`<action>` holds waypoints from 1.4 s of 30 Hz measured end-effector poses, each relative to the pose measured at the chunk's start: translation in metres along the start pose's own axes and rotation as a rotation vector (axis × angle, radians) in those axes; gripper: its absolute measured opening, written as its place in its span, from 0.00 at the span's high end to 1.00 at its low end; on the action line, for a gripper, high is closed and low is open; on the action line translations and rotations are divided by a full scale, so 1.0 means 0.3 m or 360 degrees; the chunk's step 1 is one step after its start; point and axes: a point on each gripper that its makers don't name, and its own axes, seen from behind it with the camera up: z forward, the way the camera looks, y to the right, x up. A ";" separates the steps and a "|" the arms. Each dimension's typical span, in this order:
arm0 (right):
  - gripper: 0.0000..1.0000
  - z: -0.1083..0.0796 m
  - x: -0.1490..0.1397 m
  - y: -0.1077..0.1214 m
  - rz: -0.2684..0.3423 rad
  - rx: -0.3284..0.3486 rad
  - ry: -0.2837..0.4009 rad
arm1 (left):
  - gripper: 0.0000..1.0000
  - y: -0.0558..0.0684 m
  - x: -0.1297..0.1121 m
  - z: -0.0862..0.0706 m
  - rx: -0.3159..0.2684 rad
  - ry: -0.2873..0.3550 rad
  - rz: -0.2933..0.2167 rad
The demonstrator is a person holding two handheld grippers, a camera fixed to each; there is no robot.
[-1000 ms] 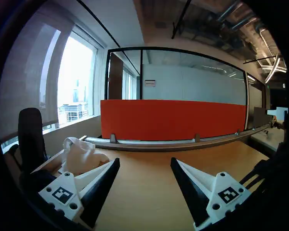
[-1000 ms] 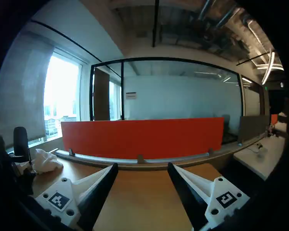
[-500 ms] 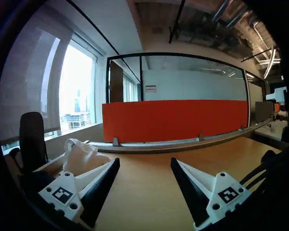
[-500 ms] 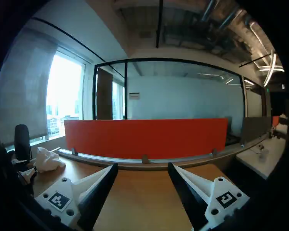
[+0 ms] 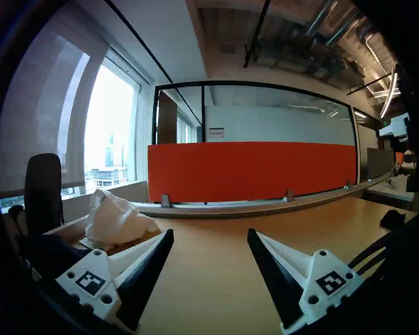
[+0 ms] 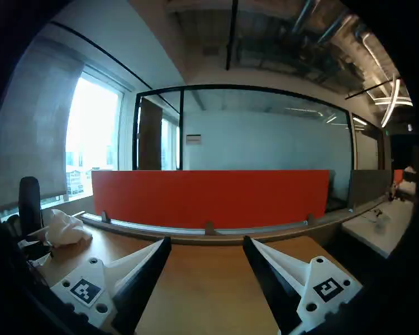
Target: Fold towel
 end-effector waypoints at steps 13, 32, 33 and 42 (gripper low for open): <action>0.01 -0.013 -0.073 0.009 -0.0048 -0.0036 -0.0005 | 0.02 -0.040 -0.109 -0.023 0.0008 0.0015 -0.0030; 0.00 -0.034 -0.101 0.003 -0.0093 -0.0030 -0.0032 | 0.02 -0.066 -0.169 -0.042 0.0017 0.0041 -0.0062; 0.00 -0.035 -0.099 0.003 -0.0095 -0.0030 -0.0031 | 0.02 -0.066 -0.172 -0.042 0.0018 0.0038 -0.0055; 0.00 -0.040 -0.087 0.019 -0.0100 -0.0049 -0.0020 | 0.02 -0.059 -0.197 -0.032 0.0016 -0.0006 -0.0019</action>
